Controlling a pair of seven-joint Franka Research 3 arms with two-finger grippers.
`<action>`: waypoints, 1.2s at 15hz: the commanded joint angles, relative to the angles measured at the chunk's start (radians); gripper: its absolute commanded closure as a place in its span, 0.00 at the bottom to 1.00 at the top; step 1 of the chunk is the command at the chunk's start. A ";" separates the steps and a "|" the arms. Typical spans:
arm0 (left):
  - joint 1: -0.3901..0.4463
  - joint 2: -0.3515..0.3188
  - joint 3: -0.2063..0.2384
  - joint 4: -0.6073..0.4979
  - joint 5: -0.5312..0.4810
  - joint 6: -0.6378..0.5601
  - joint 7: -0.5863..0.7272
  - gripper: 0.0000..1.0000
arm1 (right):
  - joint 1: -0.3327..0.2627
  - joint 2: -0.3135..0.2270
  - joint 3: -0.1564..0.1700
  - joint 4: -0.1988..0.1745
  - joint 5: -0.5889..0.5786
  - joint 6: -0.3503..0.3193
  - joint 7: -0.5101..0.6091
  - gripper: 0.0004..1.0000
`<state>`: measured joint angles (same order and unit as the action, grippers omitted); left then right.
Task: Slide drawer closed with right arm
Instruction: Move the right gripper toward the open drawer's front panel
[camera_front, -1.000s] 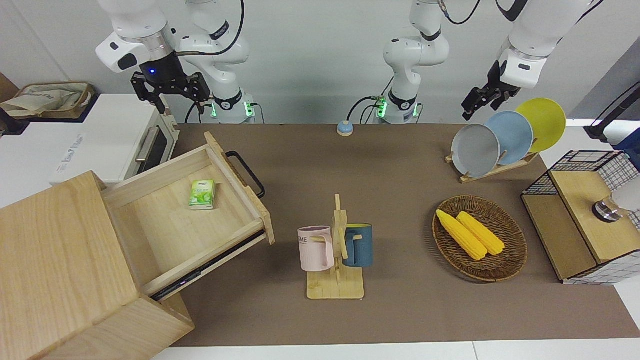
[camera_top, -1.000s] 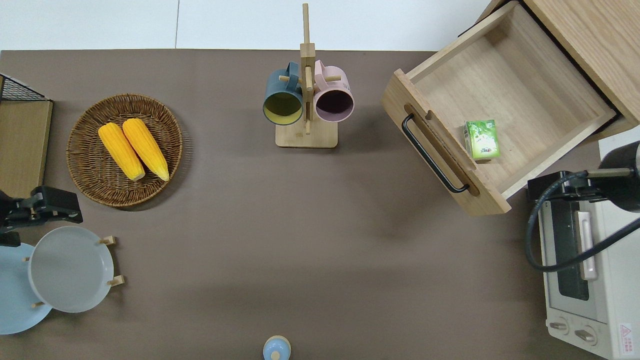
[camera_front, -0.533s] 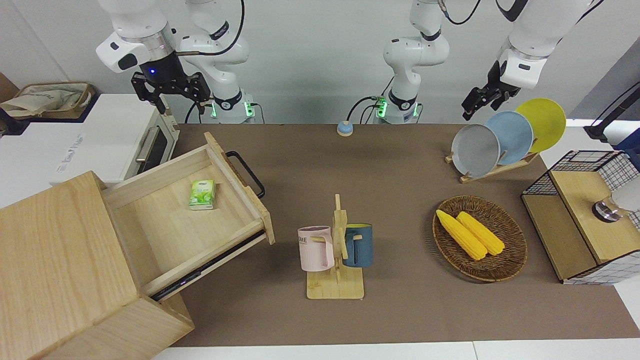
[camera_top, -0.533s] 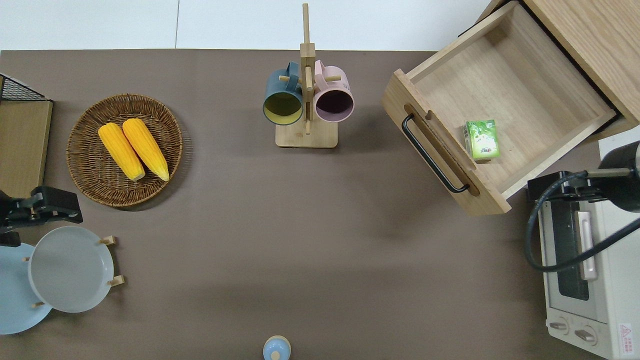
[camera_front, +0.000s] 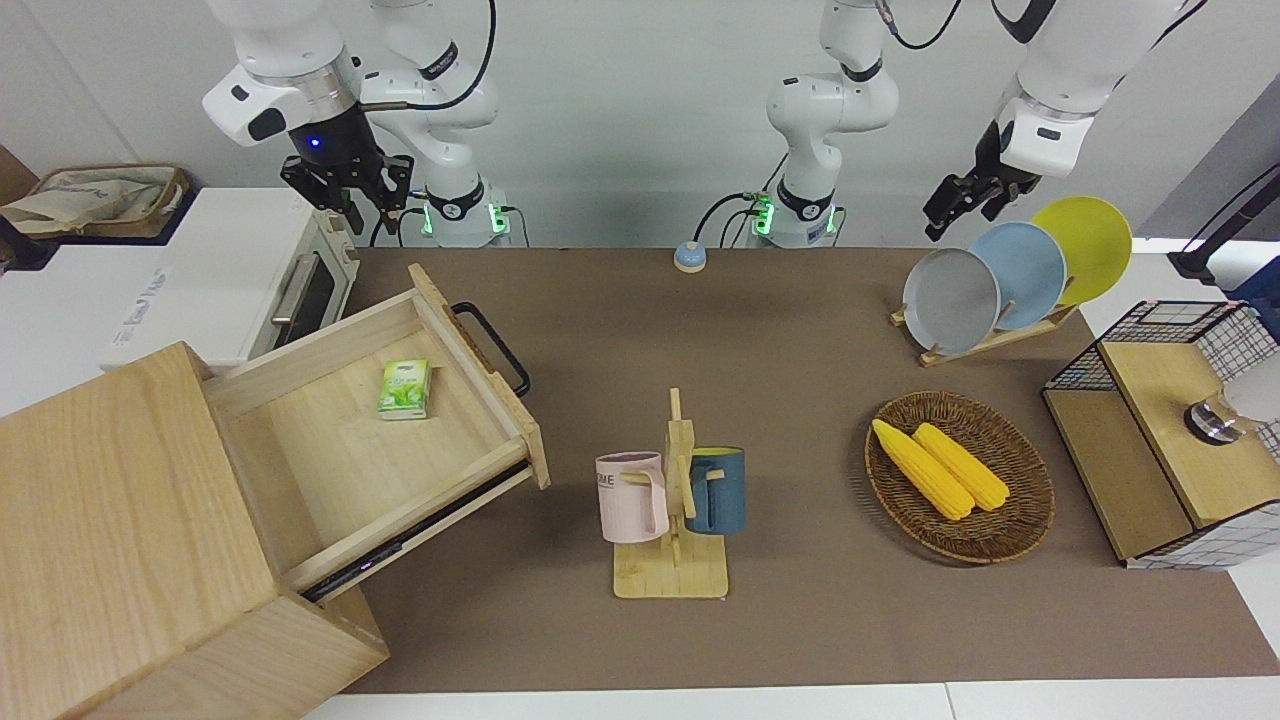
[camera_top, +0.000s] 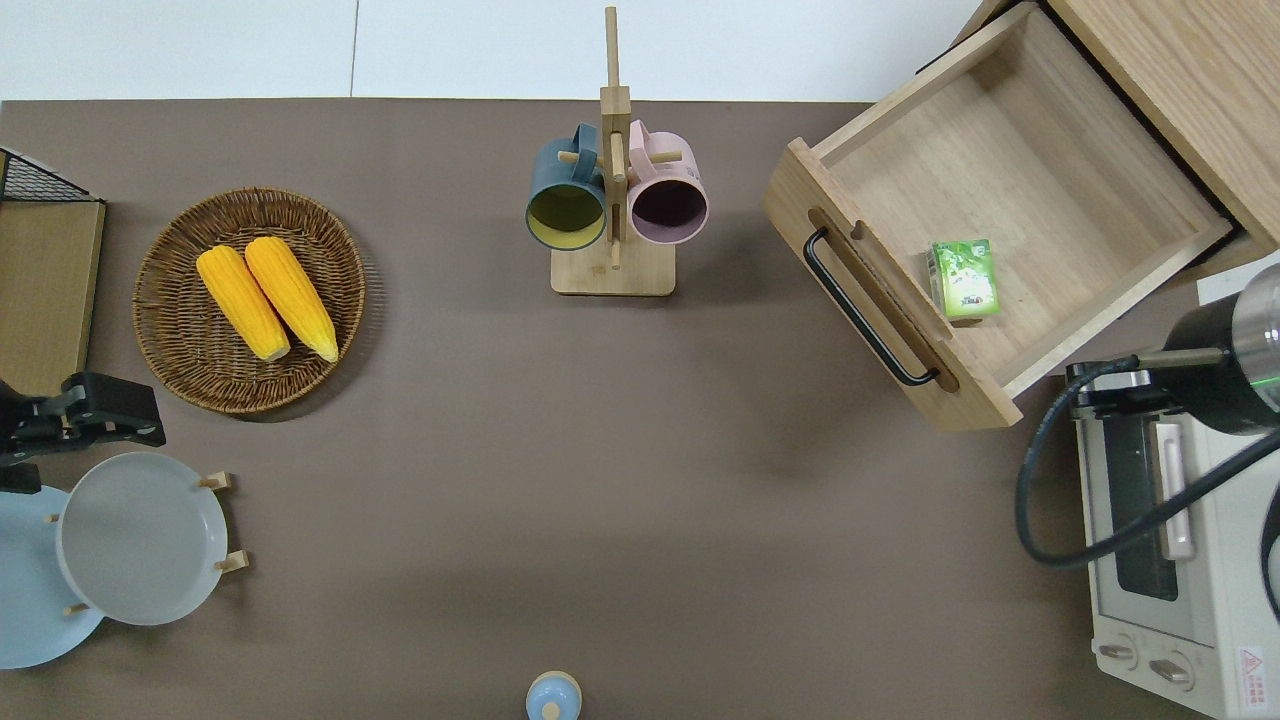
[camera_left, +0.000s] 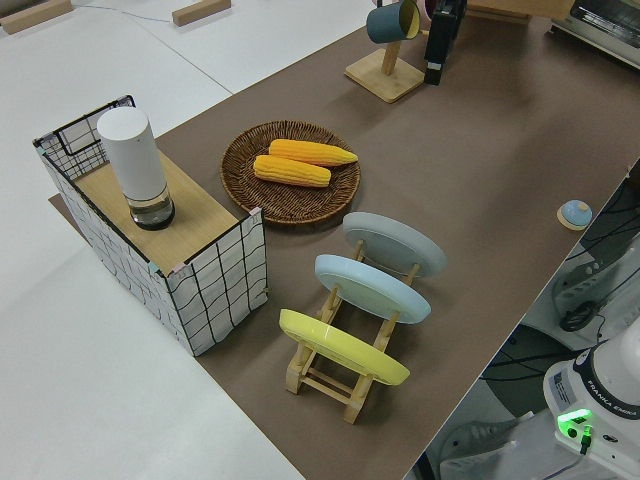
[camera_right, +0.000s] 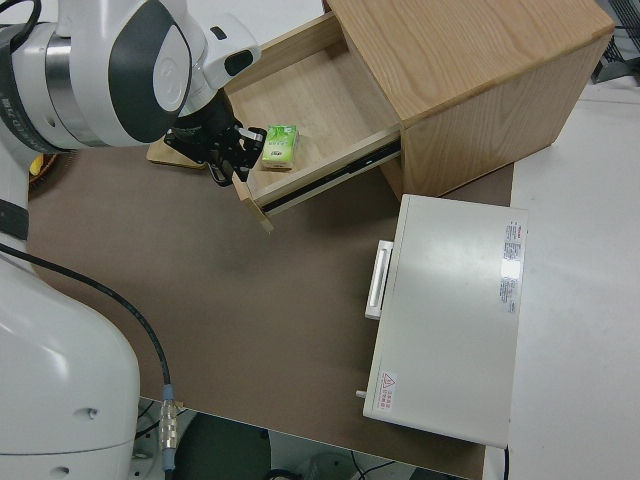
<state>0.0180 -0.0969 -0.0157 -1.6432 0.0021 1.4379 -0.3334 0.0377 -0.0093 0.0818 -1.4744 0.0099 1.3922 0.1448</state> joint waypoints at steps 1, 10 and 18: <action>-0.004 -0.009 0.005 0.000 -0.004 -0.002 0.005 0.01 | 0.051 -0.017 0.004 -0.018 0.057 -0.009 0.178 1.00; -0.004 -0.009 0.005 0.000 -0.004 -0.002 0.005 0.01 | 0.208 -0.008 0.004 -0.087 0.160 0.089 0.608 1.00; -0.004 -0.009 0.005 0.000 -0.004 -0.002 0.007 0.01 | 0.341 0.095 0.004 -0.099 0.159 0.249 0.866 1.00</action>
<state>0.0180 -0.0970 -0.0157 -1.6432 0.0021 1.4379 -0.3334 0.3378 0.0498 0.0938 -1.5676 0.1404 1.5715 0.9158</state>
